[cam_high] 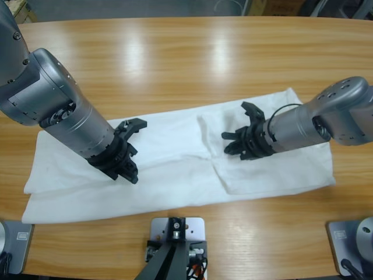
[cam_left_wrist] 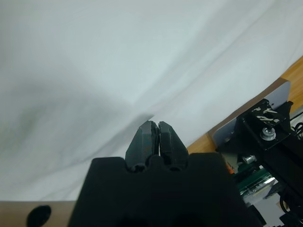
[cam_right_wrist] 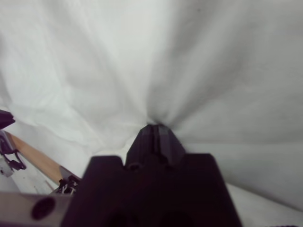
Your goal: Fold clothes
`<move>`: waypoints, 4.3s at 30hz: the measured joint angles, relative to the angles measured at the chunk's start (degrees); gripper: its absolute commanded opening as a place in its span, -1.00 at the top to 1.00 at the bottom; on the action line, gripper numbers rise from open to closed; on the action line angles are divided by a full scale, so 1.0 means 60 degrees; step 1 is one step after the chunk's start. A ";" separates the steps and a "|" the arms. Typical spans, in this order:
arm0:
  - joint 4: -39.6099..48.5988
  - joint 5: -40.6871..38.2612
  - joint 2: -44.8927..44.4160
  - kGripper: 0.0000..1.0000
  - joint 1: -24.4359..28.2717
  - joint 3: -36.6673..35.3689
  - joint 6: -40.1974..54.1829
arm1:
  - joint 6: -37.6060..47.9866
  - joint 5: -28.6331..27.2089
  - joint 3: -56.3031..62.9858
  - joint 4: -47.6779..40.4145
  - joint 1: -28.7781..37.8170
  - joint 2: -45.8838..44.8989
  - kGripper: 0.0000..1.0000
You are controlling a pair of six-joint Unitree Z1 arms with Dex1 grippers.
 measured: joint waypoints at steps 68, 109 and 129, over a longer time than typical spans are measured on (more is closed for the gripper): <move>0.2450 -0.0048 0.4242 1.00 -0.1261 -0.8194 -0.1659 | -0.0231 -0.2666 0.0301 0.2207 -0.1374 -0.1493 1.00; 0.2176 0.0607 0.3271 1.00 -0.1700 -0.6058 -0.1933 | -0.1282 -0.2709 -0.0011 0.1870 -0.2427 -0.1155 1.00; 0.2179 0.1691 0.3078 1.00 -0.1700 -0.5812 -0.1593 | -0.1403 -0.2703 -0.0067 0.1867 -0.2670 -0.1061 1.00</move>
